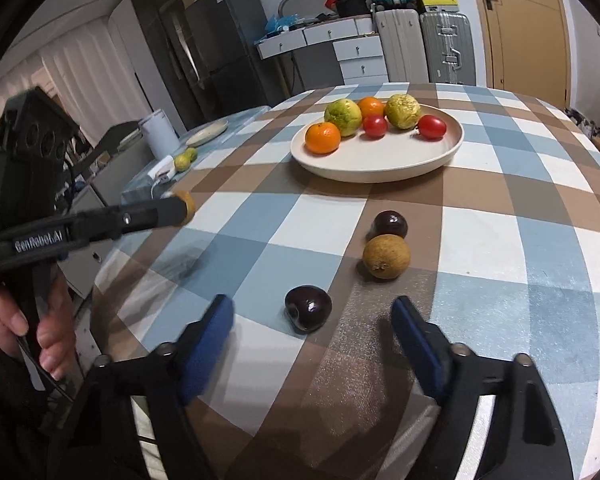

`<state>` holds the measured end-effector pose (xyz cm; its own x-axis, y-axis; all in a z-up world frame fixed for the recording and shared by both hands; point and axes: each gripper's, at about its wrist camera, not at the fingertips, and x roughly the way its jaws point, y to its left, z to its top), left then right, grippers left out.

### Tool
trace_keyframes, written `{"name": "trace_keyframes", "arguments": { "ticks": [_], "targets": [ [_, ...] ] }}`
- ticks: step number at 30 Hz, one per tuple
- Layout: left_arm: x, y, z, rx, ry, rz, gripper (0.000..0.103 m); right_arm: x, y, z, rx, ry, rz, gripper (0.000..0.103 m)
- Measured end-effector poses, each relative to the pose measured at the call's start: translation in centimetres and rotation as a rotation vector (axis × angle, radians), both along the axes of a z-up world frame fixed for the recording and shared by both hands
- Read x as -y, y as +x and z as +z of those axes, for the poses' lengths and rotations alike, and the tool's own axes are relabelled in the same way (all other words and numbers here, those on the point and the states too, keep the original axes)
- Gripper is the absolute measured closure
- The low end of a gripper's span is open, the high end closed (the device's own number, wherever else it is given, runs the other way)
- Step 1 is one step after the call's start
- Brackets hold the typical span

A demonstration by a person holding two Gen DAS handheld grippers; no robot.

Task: Organize fruits
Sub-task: 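Close the right tool around a dark purple plum while the left tool holds the kiwi, then carry the kiwi and plum in both tools over the plate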

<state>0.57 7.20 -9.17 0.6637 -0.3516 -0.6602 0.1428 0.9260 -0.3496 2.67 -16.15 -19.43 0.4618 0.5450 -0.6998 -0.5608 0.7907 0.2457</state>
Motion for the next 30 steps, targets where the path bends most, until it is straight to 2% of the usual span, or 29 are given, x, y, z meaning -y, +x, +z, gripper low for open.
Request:
{"name": "trace_keyframes", "arguments": {
  "ticks": [4,6,7,11,15,21,30],
  "targets": [
    [-0.4,0.0,0.0,0.001,-0.004,0.011,0.08,-0.9,-0.1,-0.3,0.015,-0.032,0.02,0.04],
    [-0.5,0.1,-0.1,0.0,-0.005,0.016,0.08,-1.4,-0.2,-0.4,0.031,-0.061,0.018,0.05],
    [-0.5,0.2,-0.1,-0.001,-0.005,0.017,0.08,-1.7,-0.2,-0.5,0.032,-0.07,0.028,0.059],
    [-0.5,0.9,0.1,-0.002,-0.001,0.019,0.08,-2.3,-0.2,-0.6,0.065,-0.12,0.031,0.077],
    [-0.3,1.5,0.3,0.003,0.005,0.013,0.08,-1.9,-0.2,-0.4,0.078,-0.11,0.019,0.077],
    [1.0,4.7,0.9,0.005,0.017,-0.008,0.08,-0.4,0.5,1.1,0.093,-0.027,0.004,0.077],
    [3.2,11.1,0.8,-0.007,0.031,-0.028,0.08,2.0,5.4,4.1,0.107,0.084,-0.037,0.077]
  ]
}}
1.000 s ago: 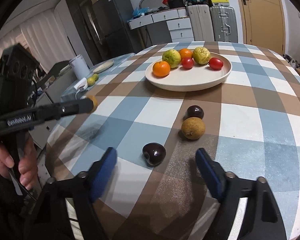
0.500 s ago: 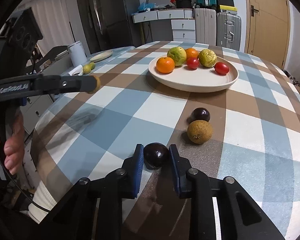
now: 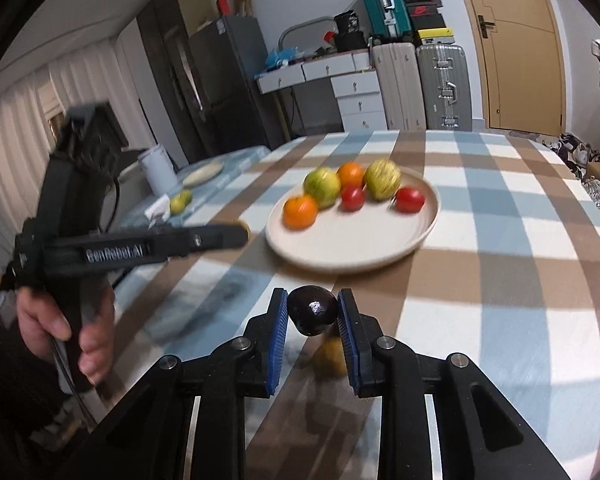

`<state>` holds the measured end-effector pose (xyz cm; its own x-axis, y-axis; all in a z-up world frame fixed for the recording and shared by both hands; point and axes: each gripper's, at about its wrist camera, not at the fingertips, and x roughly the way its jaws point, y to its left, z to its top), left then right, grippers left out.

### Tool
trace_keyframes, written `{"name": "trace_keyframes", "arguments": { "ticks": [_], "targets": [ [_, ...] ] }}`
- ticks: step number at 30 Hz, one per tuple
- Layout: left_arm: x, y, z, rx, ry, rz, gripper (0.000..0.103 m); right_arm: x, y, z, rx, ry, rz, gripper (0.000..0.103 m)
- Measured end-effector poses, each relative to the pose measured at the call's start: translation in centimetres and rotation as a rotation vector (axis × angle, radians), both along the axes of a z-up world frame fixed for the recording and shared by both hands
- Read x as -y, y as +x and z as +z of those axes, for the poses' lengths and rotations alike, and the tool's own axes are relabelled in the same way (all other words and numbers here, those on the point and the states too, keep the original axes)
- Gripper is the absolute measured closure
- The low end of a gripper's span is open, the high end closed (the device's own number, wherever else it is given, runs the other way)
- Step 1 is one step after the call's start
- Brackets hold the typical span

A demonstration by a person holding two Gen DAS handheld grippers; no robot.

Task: Organize fruits
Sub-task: 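Carry the kiwi and plum in both tools over the plate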

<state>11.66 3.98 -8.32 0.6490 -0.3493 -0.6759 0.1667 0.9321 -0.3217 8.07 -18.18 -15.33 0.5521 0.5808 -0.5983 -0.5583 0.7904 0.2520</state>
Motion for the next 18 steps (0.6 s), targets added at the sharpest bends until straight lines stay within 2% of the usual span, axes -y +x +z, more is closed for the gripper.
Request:
{"name": "trace_keyframes", "arguments": {
  "ticks": [9,18],
  "targets": [
    [1.8,6.2,-0.5,-0.019,0.038,-0.008,0.08,-0.2,5.9,1.5,0.004,0.009,0.011,0.077],
    [2.3,9.7,-1.3,-0.023,0.063,-0.011,0.08,-1.8,11.3,0.9,-0.053,0.001,0.029,0.077]
  ]
}}
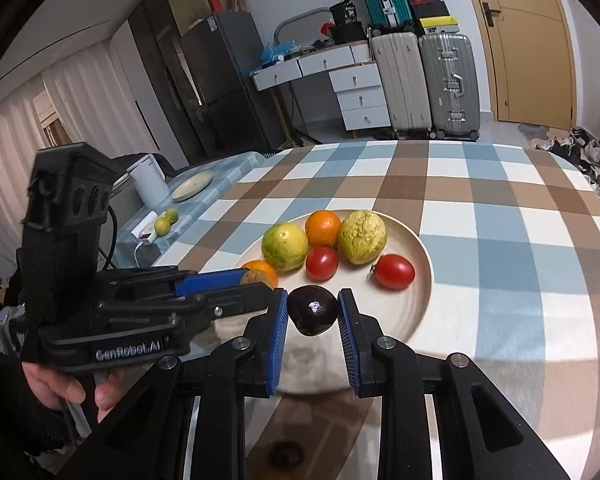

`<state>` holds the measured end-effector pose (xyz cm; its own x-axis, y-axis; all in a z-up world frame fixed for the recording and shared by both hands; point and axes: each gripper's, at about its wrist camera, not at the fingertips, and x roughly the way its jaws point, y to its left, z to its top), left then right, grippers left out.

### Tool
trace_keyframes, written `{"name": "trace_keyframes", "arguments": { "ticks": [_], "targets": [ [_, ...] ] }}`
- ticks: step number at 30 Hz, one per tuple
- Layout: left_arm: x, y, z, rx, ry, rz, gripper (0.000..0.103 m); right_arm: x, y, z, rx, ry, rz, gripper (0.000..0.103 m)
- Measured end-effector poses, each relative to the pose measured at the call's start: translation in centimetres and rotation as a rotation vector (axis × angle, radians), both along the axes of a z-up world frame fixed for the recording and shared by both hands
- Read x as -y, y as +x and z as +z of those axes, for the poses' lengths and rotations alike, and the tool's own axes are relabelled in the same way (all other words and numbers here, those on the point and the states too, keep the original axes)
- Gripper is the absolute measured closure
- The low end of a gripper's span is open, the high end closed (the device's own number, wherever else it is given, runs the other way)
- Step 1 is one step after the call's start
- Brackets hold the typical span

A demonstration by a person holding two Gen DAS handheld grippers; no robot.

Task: Organize fruits
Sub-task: 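Carry the kiwi and plum in both tools over the plate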

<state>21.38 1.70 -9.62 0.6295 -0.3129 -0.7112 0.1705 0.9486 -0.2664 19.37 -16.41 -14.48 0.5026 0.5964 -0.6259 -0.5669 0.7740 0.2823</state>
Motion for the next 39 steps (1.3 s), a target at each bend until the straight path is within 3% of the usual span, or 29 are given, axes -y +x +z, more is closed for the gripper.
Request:
{"name": "trace_keyframes", "arguments": {
  "ticks": [12,25,37,39],
  "targets": [
    [-0.4,2.1,-1.9,-0.006,0.051,0.002,0.08,-2.0,5.2,-2.2,-0.07,0.024,0.03,0.077],
    [-0.2,2.8,-2.6,0.002,0.08,-0.008,0.08,-3.2,6.2,-3.8,-0.083,-0.054,0.006,0.077],
    [-0.1,2.6,-2.0,0.009,0.078,0.009,0.08,-2.9,6.2,-3.5,-0.078,-0.038,-0.004,0.075],
    [-0.1,2.5,-1.8,0.012,0.072,0.009,0.08,-2.8,6.2,-3.3,-0.075,-0.039,-0.011,0.071]
  ]
}}
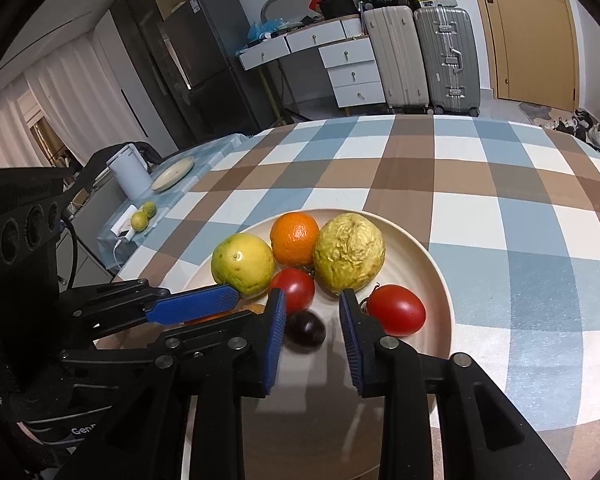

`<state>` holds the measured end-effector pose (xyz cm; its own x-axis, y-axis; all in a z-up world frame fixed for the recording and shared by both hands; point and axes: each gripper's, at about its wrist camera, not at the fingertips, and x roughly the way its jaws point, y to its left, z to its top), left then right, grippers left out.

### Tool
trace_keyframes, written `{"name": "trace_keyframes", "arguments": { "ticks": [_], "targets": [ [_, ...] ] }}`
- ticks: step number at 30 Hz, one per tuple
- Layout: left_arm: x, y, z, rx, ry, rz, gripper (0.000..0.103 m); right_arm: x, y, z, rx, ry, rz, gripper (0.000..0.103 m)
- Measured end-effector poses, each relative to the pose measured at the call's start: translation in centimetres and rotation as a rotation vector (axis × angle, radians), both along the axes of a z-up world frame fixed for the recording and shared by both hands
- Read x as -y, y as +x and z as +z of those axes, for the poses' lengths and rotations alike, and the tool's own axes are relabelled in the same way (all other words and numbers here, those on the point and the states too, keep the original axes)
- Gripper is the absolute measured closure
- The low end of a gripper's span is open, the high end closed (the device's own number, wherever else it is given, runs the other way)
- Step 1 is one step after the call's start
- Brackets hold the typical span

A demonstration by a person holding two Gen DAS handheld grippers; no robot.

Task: Organize fruits
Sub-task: 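Carry the kiwi and plum in both tools over the plate, then lower the kiwi and plum onto the plate and open both tools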

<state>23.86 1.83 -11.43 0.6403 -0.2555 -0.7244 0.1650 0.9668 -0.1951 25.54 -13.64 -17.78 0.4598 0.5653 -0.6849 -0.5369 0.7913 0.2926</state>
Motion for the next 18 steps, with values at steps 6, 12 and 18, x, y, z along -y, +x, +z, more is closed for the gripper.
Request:
{"name": "trace_keyframes", "arguments": {
  "ticks": [6,12,18],
  "targets": [
    [0.3,-1.1,1.1,0.021,0.017,-0.001,0.08,1.6,-0.8,1.4,0.025,0.039,-0.043,0.059],
    [0.9,-3.0,2.6,0.043,0.03,0.006,0.076,3.3,-2.8,3.5,0.074,0.059,-0.073,0.053],
    [1.5,-5.6,4.4,0.07,0.038,0.014,0.059,4.7,-5.3,5.3,0.112,0.07,-0.091,0.042]
  ]
}}
